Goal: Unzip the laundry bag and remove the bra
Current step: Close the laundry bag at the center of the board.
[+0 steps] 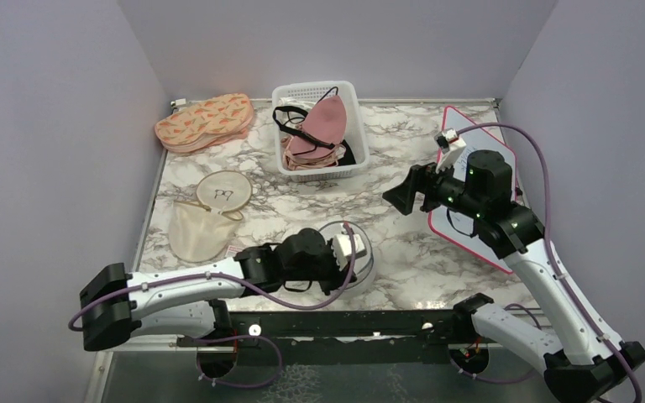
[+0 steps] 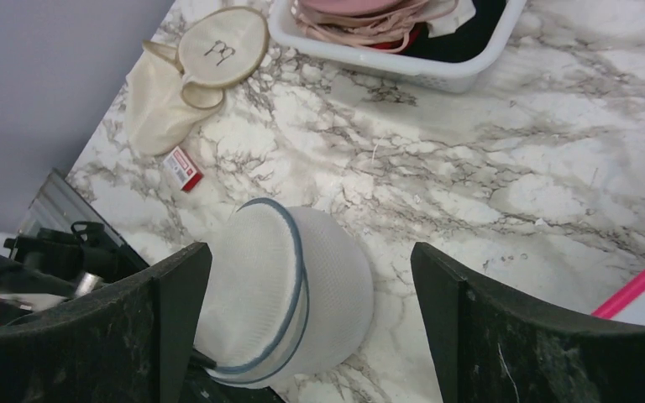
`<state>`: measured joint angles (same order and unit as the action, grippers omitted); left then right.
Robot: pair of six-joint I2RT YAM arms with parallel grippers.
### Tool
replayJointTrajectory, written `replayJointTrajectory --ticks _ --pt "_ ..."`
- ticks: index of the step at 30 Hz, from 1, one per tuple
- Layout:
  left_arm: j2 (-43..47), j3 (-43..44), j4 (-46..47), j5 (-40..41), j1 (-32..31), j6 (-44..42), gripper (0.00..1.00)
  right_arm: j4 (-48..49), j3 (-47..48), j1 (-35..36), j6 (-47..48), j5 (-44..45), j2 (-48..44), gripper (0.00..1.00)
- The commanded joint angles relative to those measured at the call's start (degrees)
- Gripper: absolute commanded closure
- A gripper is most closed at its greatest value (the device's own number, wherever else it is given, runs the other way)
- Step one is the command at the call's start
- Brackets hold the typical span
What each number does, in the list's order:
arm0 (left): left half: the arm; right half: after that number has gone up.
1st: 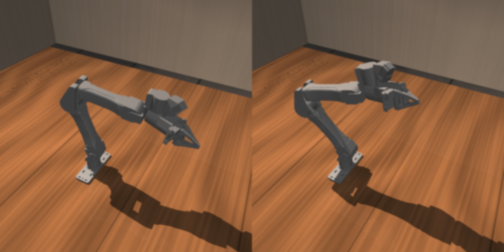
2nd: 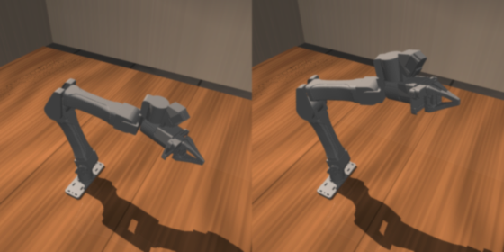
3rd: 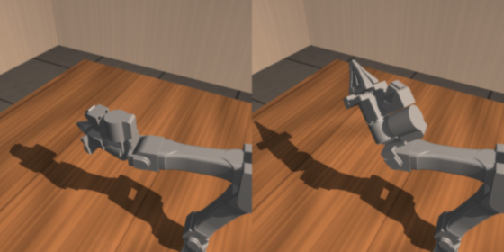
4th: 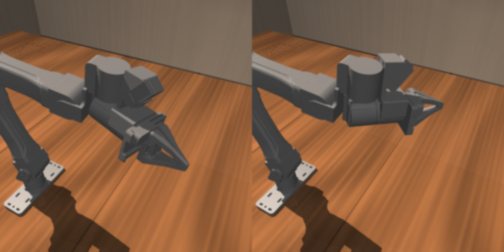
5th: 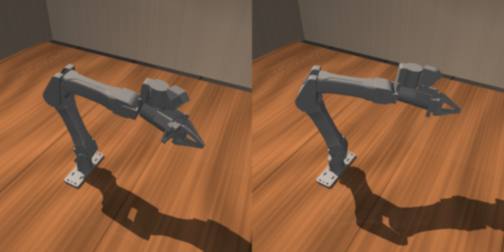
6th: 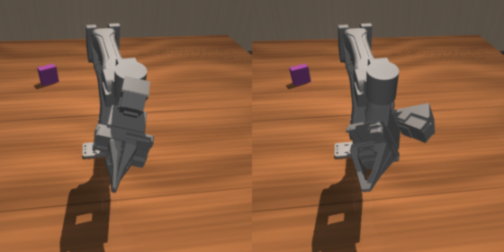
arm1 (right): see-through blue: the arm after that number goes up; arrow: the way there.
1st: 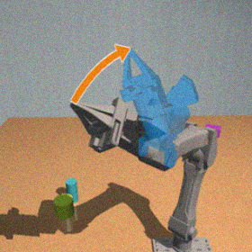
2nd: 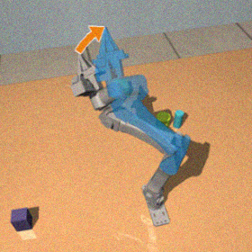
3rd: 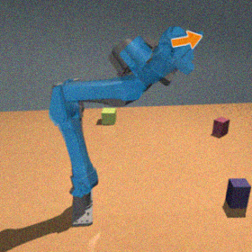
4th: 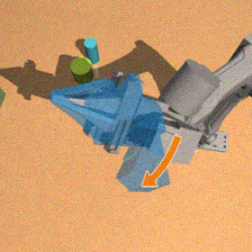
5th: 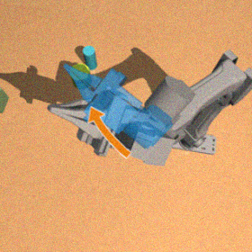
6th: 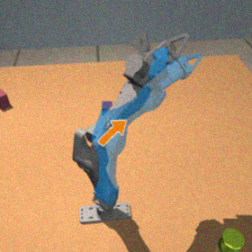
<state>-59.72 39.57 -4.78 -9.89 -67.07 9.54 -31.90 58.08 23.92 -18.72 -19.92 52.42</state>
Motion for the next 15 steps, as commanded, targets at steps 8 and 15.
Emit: replayJointTrajectory --ticks 8,15 --pt "-16.6 -8.0 23.8 9.0 -1.4 6.7 1.0 -0.7 1.8 0.2 -0.2 6.8 -4.0 0.12" --pt "-21.5 -4.0 16.5 10.9 -0.5 6.3 0.99 -3.5 3.4 0.2 1.1 8.1 -4.8 0.12"
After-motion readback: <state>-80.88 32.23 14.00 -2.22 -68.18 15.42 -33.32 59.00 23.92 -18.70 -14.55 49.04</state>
